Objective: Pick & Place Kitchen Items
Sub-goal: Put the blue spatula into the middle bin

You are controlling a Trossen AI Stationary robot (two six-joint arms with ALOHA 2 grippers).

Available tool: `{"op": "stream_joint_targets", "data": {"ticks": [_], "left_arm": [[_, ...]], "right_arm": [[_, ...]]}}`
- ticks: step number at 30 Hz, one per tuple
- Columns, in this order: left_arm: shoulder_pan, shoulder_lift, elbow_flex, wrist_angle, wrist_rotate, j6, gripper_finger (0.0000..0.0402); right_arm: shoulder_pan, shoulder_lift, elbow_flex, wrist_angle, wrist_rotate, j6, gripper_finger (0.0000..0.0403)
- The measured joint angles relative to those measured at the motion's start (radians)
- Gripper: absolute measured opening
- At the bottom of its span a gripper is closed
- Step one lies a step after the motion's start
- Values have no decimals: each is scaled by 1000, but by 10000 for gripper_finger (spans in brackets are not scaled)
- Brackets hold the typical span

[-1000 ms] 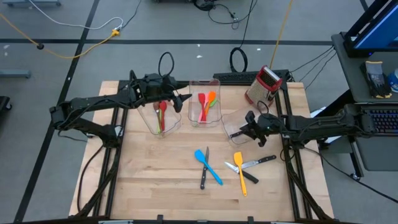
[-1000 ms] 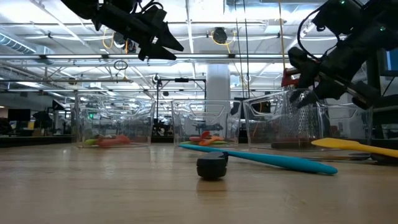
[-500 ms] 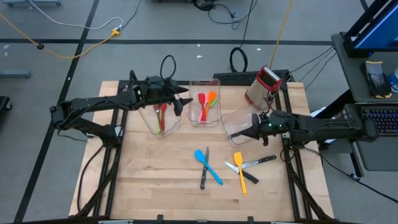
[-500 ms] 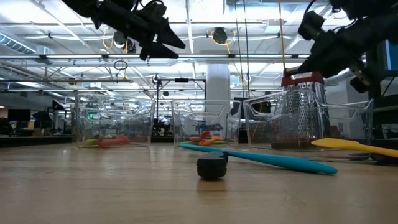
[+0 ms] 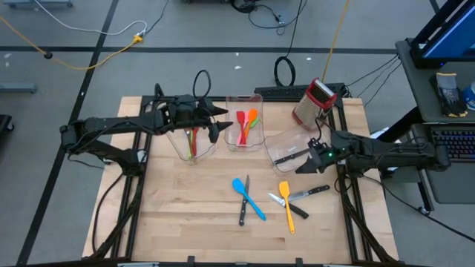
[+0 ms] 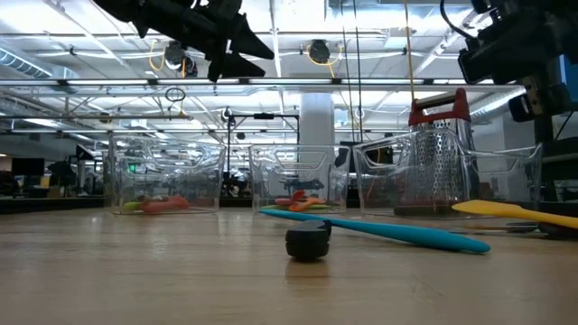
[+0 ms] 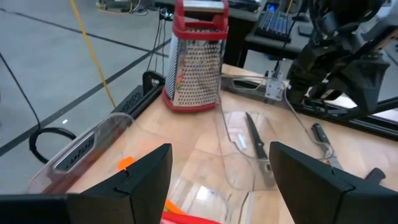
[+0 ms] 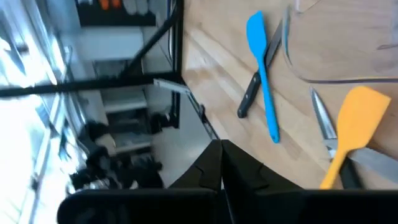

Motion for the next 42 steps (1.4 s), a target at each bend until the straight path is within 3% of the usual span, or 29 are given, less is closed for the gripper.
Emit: {"op": "stream_joint_targets", "data": {"ticks": [5,13,29,36,42], "left_arm": [[-28,0,0,32,-1,-13,273],[-124,0,0,85,-34,-155,273],[-456,0,0,78,-489,-407,273],[-559,0,1,100,-654,-481,273],[-597,14,27,106,-719,-526,273]], "right_arm": [[29,-19,0,-3,-2,-128,1],[54,-68,0,-13,7,-325,1],[54,-336,1,-196,339,-746,1],[54,-446,1,-213,424,-925,3],[53,-510,1,-307,433,-1013,4]]}}
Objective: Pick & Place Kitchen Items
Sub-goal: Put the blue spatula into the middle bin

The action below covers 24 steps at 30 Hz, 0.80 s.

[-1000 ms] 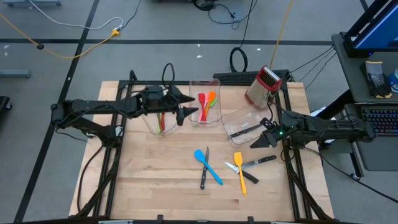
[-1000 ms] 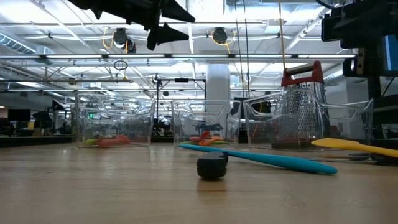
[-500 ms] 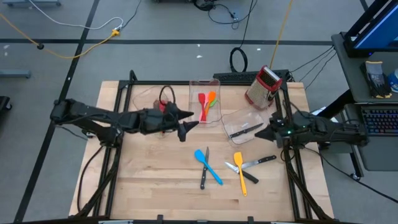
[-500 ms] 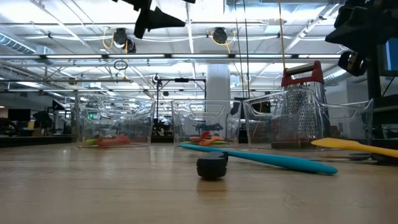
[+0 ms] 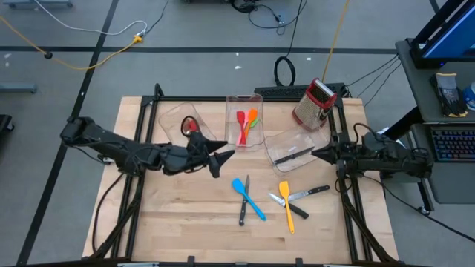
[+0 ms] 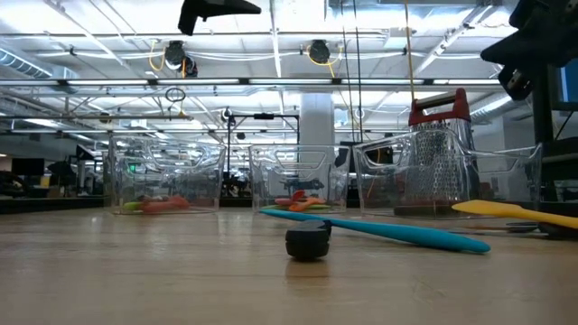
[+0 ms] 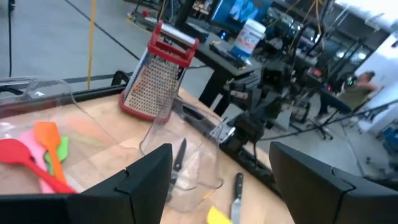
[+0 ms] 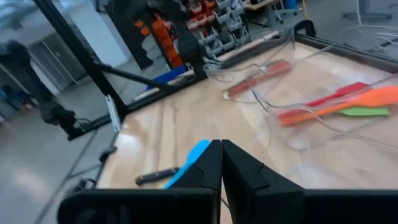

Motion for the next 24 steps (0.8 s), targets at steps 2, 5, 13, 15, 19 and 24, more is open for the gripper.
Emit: {"op": "stream_joint_targets", "data": {"ticks": [2,5,13,15,19,24], "left_arm": [[-5,21,24,-3,-11,1,273],[-7,83,86,-1,-13,4,273],[-7,290,357,-241,59,-122,273],[-7,344,444,-373,95,-206,273],[-7,453,610,-629,187,-432,273],[-2,548,717,-805,341,-745,273]], "right_arm": [[0,1,0,-21,22,-21,4],[0,6,0,-18,50,-28,4],[0,3,0,-16,48,-32,2],[0,3,0,-15,47,-32,2],[0,3,0,-10,46,-44,4],[0,3,0,-9,46,-47,4]]}}
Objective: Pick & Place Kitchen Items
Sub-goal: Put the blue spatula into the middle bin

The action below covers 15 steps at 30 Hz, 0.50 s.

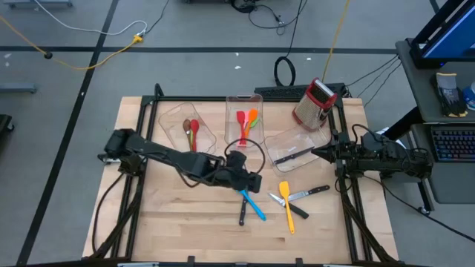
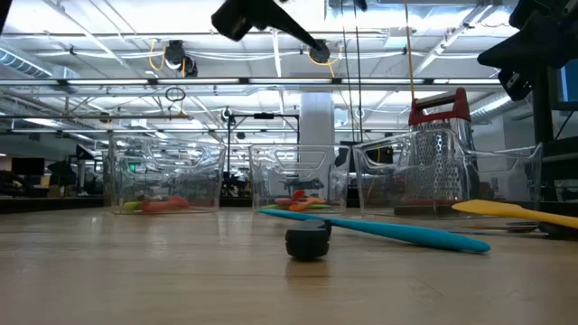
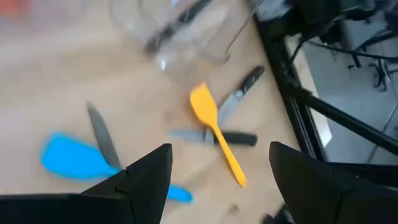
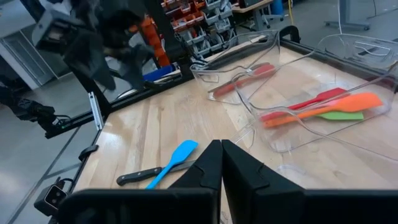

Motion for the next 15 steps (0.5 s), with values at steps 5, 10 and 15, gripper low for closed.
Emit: {"op": "stream_joint_targets", "data": {"ticks": [5,10,15], "left_arm": [[0,48,4,-9,93,-207,273],[0,64,3,-31,148,-250,273],[3,62,0,-17,97,-122,273]], "right_arm": [[0,0,0,-1,0,0,4],[0,0,0,0,0,0,4],[0,0,0,0,0,0,4]]}}
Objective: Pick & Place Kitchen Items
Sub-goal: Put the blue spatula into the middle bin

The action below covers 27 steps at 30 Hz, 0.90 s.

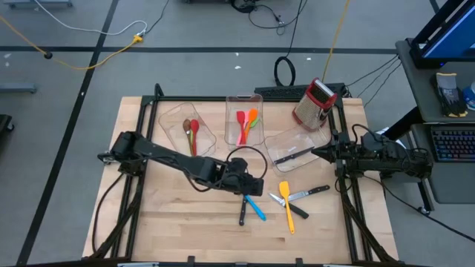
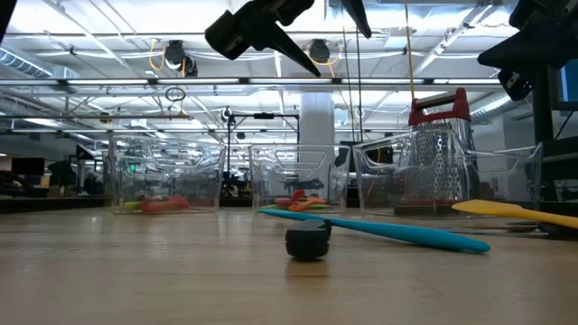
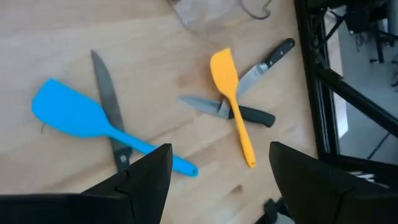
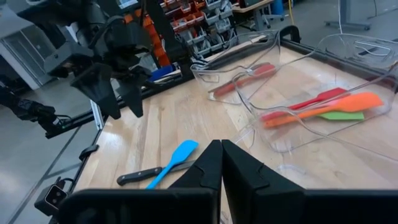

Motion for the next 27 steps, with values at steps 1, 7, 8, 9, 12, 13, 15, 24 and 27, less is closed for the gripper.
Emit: {"op": "stream_joint_targets", "data": {"ticks": [1,7,8,9,12,13,15,24,27], "left_arm": [[2,0,0,5,1,14,273],[9,0,0,7,23,5,273],[9,0,0,7,22,-10,273],[9,0,0,7,22,-26,273],[9,0,0,7,15,-72,273],[9,0,0,7,10,-86,273],[1,4,0,10,-29,-107,273],[-74,96,0,195,-203,-360,273],[-89,159,0,278,-209,-439,273]], "right_arm": [[0,0,0,0,0,0,4],[0,0,0,0,0,0,2],[0,0,0,0,0,0,2],[0,0,0,0,0,0,2],[0,0,0,0,11,0,4],[0,0,0,0,23,0,4],[0,0,0,-1,30,-1,4],[0,0,-1,-1,25,0,4],[1,0,-2,-2,22,-1,3]]}}
